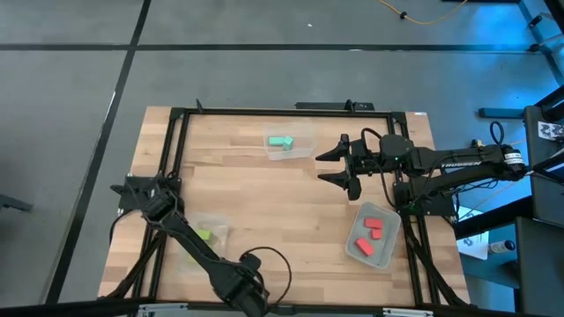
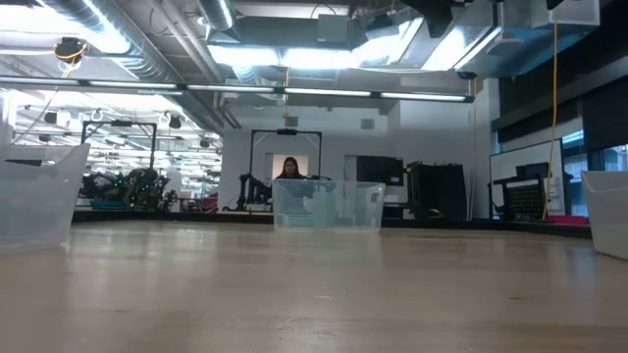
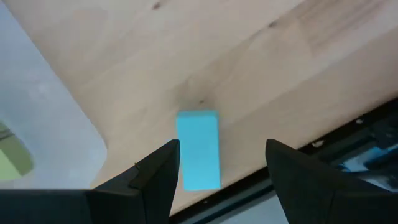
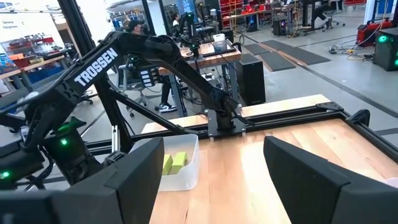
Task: Sort & place blocks by color
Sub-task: Put the blue block into the top transparent bin
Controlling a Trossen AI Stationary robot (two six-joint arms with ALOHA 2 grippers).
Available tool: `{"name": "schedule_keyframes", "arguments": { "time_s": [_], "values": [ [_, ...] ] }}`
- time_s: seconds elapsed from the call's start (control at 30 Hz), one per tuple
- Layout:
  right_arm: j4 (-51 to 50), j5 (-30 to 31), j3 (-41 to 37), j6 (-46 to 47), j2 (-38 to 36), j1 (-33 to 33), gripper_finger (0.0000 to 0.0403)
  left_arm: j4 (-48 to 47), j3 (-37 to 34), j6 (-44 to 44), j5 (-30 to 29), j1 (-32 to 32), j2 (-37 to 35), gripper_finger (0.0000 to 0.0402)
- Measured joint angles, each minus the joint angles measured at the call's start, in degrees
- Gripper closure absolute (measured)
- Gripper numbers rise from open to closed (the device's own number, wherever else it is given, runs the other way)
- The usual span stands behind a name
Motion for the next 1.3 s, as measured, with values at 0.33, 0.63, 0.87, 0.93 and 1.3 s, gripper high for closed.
{"name": "schedule_keyframes", "arguments": {
  "time_s": [0.33,0.63,0.87,0.93,1.3],
  "values": [
    [-0.13,0.02,0.00,-0.11,0.00,0.00,0.0124,0.52,-0.09,-0.64,2.50,0.16,2.21,0.0173],
    [-0.26,0.00,-0.02,-0.20,0.00,0.00,0.0124,2.44,-3.23,-2.51,4.12,0.09,2.17,0.0173],
    [-0.26,0.00,-0.02,-0.22,0.00,0.00,0.0124,5.83,-5.16,-2.95,4.35,0.09,2.21,0.0173],
    [-0.26,0.00,-0.02,-0.22,0.00,0.00,0.0124,5.84,-5.59,-2.97,4.34,0.09,2.20,0.0173],
    [-0.26,0.00,-0.02,-0.24,0.00,0.00,0.0124,6.35,-7.63,-1.22,5.85,0.11,1.97,0.0196]
  ]
}}
